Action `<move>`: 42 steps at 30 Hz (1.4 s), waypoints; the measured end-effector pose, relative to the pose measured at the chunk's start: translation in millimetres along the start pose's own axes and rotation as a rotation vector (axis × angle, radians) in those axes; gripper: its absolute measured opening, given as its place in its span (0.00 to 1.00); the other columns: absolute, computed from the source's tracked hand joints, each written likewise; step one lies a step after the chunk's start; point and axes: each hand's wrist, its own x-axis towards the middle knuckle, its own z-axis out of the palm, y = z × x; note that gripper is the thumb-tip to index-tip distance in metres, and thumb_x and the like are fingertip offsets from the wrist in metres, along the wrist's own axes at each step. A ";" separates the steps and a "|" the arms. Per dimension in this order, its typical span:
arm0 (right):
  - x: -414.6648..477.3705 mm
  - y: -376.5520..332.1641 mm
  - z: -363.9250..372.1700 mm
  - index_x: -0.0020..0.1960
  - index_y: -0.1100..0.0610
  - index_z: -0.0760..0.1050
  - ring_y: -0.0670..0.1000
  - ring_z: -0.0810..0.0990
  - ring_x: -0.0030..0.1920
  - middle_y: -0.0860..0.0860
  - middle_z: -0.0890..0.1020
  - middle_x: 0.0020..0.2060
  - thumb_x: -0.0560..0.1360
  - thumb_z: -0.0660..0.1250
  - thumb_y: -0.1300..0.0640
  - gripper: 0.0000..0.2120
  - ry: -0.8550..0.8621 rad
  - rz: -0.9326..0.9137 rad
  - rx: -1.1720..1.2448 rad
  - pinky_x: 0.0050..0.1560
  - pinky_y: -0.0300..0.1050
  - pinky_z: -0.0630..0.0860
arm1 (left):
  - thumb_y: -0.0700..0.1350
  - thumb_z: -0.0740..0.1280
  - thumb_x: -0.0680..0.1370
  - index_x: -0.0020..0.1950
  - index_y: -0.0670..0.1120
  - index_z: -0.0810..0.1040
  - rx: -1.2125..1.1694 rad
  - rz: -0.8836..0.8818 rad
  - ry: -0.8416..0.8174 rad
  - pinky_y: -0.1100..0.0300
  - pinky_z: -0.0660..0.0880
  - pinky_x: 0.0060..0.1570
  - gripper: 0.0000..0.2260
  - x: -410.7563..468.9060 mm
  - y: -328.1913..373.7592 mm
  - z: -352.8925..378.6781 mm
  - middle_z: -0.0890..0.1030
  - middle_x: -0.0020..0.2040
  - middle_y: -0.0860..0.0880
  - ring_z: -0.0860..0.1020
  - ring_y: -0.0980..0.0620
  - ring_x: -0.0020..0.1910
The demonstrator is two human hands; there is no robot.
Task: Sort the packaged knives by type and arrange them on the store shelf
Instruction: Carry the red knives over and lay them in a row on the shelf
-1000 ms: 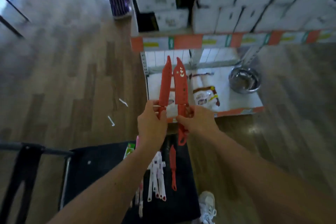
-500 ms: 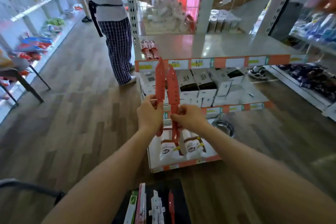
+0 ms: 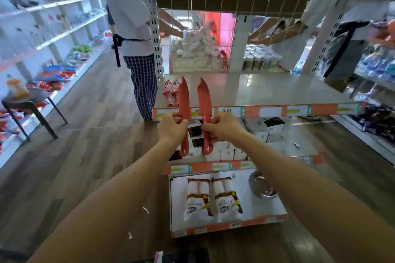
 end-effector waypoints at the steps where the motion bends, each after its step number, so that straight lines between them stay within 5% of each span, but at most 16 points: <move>1: 13.7 -1.7 -6.1 0.35 0.57 0.73 0.50 0.81 0.33 0.53 0.80 0.31 0.73 0.70 0.56 0.11 -0.016 -0.002 -0.010 0.43 0.43 0.83 | 0.41 0.65 0.77 0.59 0.40 0.76 0.011 0.001 0.010 0.57 0.75 0.53 0.12 9.7 5.5 5.1 0.82 0.53 0.44 0.80 0.46 0.53; 9: 117.4 -11.4 -49.8 0.40 0.58 0.77 0.51 0.82 0.36 0.53 0.82 0.35 0.73 0.70 0.53 0.08 -0.154 -0.071 -0.136 0.51 0.46 0.81 | 0.41 0.65 0.78 0.62 0.39 0.75 0.116 -0.065 0.145 0.61 0.70 0.52 0.14 89.0 31.6 33.4 0.80 0.59 0.42 0.78 0.45 0.57; 14: 164.1 -13.1 -51.3 0.46 0.59 0.78 0.43 0.77 0.23 0.50 0.79 0.29 0.73 0.70 0.55 0.08 -0.229 -0.068 -0.160 0.31 0.33 0.78 | 0.43 0.66 0.76 0.60 0.41 0.78 0.211 -0.126 0.226 0.57 0.75 0.58 0.13 128.3 29.0 37.6 0.82 0.56 0.43 0.79 0.45 0.55; 19: 196.3 -4.0 -45.6 0.45 0.61 0.79 0.46 0.78 0.28 0.50 0.79 0.29 0.72 0.70 0.55 0.09 -0.291 -0.107 -0.183 0.37 0.38 0.79 | 0.43 0.67 0.75 0.56 0.40 0.80 0.390 -0.049 0.265 0.58 0.74 0.53 0.12 154.0 21.8 48.2 0.83 0.54 0.42 0.80 0.45 0.53; 23: 216.2 0.2 -41.3 0.40 0.60 0.79 0.44 0.76 0.26 0.49 0.78 0.28 0.73 0.70 0.55 0.08 -0.295 -0.082 -0.212 0.30 0.33 0.75 | 0.42 0.68 0.74 0.55 0.41 0.80 0.536 0.029 0.254 0.59 0.73 0.50 0.11 167.5 13.7 60.9 0.82 0.52 0.42 0.80 0.45 0.51; 27: 230.9 0.8 -37.7 0.33 0.56 0.77 0.46 0.77 0.29 0.50 0.79 0.29 0.72 0.70 0.53 0.11 -0.286 -0.070 -0.266 0.44 0.41 0.80 | 0.40 0.67 0.74 0.55 0.40 0.78 0.576 0.070 0.232 0.56 0.73 0.52 0.11 174.4 9.9 70.4 0.79 0.53 0.40 0.78 0.43 0.51; 32: 231.7 -4.3 -34.6 0.43 0.61 0.79 0.45 0.76 0.28 0.50 0.78 0.30 0.72 0.71 0.55 0.08 -0.298 -0.031 -0.170 0.30 0.34 0.76 | 0.39 0.67 0.74 0.55 0.39 0.77 0.572 0.063 0.194 0.52 0.74 0.55 0.11 179.9 11.1 76.8 0.75 0.55 0.39 0.76 0.41 0.52; 35: 230.0 -4.0 -31.0 0.48 0.64 0.79 0.46 0.77 0.30 0.51 0.78 0.30 0.74 0.68 0.55 0.11 -0.297 -0.019 -0.108 0.37 0.39 0.80 | 0.41 0.66 0.75 0.57 0.40 0.77 0.592 0.053 0.159 0.55 0.73 0.55 0.11 178.1 11.2 79.7 0.74 0.56 0.40 0.76 0.42 0.53; 37: 229.2 -4.0 -29.7 0.46 0.63 0.78 0.46 0.77 0.31 0.52 0.77 0.30 0.75 0.66 0.55 0.10 -0.291 -0.011 -0.108 0.44 0.43 0.80 | 0.41 0.66 0.75 0.57 0.41 0.77 0.606 0.046 0.140 0.54 0.73 0.55 0.12 176.1 10.1 81.4 0.74 0.57 0.40 0.76 0.42 0.54; 42: 227.1 -8.1 -25.1 0.37 0.60 0.73 0.47 0.74 0.30 0.53 0.78 0.34 0.78 0.62 0.55 0.13 -0.301 0.041 -0.095 0.38 0.40 0.76 | 0.43 0.67 0.75 0.58 0.41 0.76 0.606 0.038 0.134 0.52 0.73 0.56 0.13 175.7 7.7 80.5 0.74 0.57 0.40 0.76 0.41 0.55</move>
